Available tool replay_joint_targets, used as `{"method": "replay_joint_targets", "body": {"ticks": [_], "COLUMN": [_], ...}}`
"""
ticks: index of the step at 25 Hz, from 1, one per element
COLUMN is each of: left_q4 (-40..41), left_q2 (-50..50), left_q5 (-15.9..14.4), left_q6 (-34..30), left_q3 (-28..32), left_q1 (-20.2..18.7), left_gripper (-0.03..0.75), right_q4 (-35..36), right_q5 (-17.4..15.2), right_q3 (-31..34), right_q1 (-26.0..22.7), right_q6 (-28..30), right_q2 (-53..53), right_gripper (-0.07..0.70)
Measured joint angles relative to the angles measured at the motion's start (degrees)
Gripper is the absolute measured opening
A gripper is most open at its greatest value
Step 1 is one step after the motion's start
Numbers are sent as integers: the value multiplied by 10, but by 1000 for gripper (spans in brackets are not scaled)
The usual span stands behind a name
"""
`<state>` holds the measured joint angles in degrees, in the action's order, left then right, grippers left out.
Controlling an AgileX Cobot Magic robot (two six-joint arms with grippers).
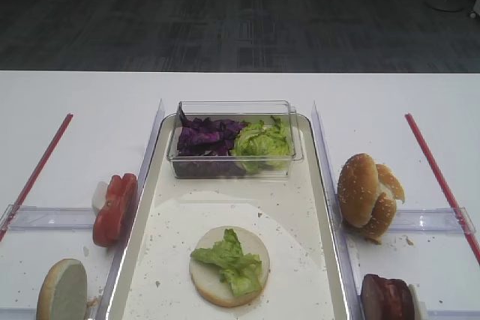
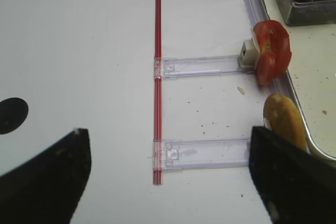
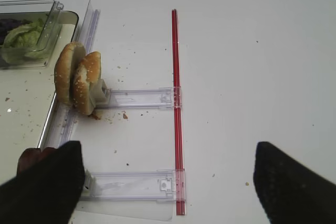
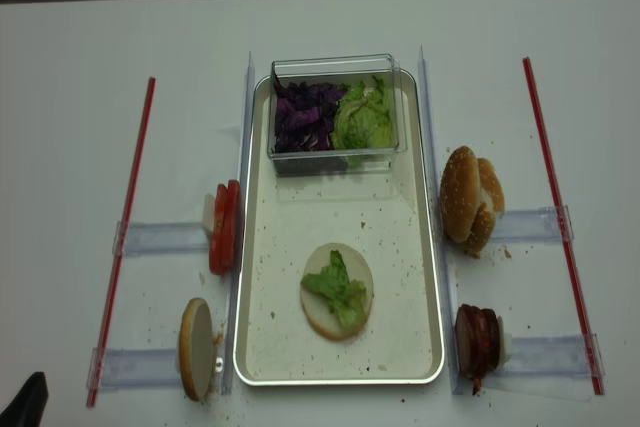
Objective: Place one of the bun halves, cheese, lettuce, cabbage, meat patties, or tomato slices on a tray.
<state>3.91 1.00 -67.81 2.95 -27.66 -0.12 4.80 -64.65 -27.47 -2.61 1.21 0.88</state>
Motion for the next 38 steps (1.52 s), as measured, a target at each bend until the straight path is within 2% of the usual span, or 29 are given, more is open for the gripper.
{"method": "replay_joint_targets", "body": {"ticks": [38], "left_q4": [0], "left_q2": [0], "left_q5": [0], "left_q6": [0], "left_q3": [0], "left_q1": [0], "left_gripper": [565], "right_q4": [0], "right_q5": [0], "right_q3": [0], "right_q1": [0], "right_q6": [0], "right_q2": [0], "right_gripper": [666]}}
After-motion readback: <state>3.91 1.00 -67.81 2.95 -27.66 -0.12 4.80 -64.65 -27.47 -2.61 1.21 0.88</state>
